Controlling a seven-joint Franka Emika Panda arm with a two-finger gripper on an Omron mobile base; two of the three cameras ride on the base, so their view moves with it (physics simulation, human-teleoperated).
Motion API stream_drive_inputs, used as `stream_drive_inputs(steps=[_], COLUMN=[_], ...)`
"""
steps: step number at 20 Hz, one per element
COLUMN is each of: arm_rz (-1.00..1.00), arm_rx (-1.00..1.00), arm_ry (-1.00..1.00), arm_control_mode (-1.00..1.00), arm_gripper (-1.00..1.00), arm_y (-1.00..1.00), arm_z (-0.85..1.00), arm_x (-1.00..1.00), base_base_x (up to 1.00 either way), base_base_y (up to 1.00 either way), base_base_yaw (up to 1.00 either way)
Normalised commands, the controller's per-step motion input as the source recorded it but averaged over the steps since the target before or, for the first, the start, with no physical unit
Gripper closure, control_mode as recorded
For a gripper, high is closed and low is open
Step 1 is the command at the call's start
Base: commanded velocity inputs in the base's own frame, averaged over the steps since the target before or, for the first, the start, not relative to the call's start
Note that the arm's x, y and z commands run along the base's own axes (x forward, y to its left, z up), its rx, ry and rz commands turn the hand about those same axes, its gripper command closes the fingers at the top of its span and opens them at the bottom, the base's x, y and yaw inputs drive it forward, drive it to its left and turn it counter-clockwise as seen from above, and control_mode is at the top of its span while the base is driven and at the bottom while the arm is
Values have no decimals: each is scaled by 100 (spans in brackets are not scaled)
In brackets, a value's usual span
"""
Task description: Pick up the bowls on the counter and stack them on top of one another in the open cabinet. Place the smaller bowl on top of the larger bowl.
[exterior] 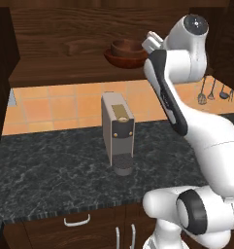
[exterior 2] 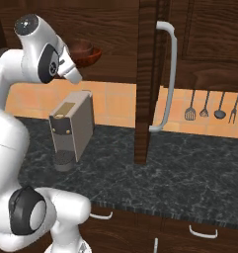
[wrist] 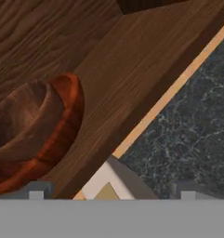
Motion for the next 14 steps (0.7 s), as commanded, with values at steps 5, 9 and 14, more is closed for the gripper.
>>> stream_drive_inputs(steps=[5, 9, 14], arm_rz=[13, 13, 9], arm_rx=[0, -5, -10], arm_ry=[12, 22, 24], arm_control_mode=[-100, -100, -100], arm_gripper=[-100, -100, -100], arm_y=[0, 0, 0], arm_z=[-11, -27, -40], arm_x=[-69, -53, -44], base_base_x=[0, 0, 0], base_base_y=[0, 0, 0], base_base_yaw=[0, 0, 0])
